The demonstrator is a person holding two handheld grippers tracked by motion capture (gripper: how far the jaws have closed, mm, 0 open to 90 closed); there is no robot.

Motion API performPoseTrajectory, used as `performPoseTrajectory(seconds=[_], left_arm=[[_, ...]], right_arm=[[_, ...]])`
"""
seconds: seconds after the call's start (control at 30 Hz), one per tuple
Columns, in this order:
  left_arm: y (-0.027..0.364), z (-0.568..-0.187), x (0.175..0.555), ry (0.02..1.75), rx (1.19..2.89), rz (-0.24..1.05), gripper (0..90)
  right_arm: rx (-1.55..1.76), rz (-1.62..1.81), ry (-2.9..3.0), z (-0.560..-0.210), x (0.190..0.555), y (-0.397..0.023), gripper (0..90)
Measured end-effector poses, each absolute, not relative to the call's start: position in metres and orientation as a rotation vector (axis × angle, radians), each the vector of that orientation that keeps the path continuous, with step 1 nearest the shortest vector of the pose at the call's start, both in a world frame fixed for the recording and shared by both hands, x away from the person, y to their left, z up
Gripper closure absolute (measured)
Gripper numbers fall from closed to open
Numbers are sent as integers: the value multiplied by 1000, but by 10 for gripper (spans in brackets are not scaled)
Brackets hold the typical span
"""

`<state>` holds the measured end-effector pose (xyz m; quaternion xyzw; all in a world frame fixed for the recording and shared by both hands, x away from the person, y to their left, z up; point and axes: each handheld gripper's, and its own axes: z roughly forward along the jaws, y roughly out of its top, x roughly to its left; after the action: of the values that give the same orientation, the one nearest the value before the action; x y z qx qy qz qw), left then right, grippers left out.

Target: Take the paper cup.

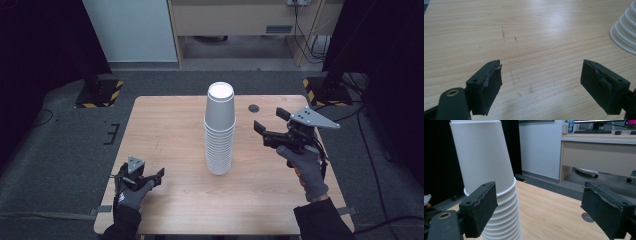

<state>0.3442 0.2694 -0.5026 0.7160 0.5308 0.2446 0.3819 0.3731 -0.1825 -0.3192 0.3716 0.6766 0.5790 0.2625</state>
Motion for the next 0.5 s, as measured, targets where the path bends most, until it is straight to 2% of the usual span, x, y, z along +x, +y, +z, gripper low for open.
performPoseTrajectory(seconds=[0.5], left_arm=[[270,-502,344,1354,1826,623,161]], right_arm=[[947,1646,1835,-299,375,-153,134]])
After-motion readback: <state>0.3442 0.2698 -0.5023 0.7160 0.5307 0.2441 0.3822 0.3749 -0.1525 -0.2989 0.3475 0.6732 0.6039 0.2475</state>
